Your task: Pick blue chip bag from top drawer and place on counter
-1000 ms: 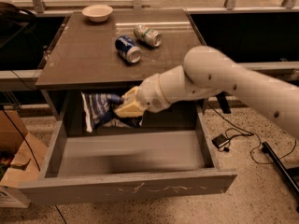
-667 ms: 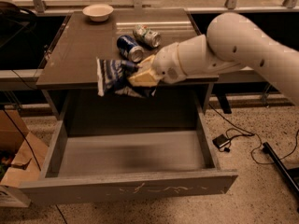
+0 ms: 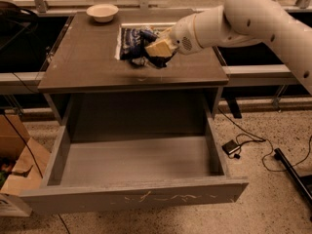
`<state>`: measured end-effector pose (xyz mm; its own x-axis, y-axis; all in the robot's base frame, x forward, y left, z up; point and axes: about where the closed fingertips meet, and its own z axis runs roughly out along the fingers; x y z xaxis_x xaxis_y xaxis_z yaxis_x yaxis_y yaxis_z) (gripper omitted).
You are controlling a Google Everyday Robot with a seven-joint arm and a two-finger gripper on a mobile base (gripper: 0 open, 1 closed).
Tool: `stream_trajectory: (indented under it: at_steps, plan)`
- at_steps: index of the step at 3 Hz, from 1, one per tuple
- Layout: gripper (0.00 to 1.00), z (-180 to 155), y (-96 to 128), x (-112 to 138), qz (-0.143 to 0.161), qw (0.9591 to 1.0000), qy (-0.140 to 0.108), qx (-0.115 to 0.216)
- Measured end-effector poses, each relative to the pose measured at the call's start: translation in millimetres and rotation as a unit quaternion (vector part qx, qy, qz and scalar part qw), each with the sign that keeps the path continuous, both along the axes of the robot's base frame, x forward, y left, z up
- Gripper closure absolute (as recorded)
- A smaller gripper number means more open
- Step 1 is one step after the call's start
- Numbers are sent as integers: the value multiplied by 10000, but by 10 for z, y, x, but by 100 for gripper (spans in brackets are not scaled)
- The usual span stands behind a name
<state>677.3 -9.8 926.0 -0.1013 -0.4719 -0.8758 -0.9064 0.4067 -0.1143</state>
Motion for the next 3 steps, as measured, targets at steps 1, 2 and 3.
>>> stream_trajectory:
  at_steps: [1,2,3]
  plan:
    - [100,-100,-121,472,-277,9996,-10,-38]
    - [82,-352,-230,878,-411,9991,63,-85]
    - [59,-395,-266,982,-456,9989,57,-69]
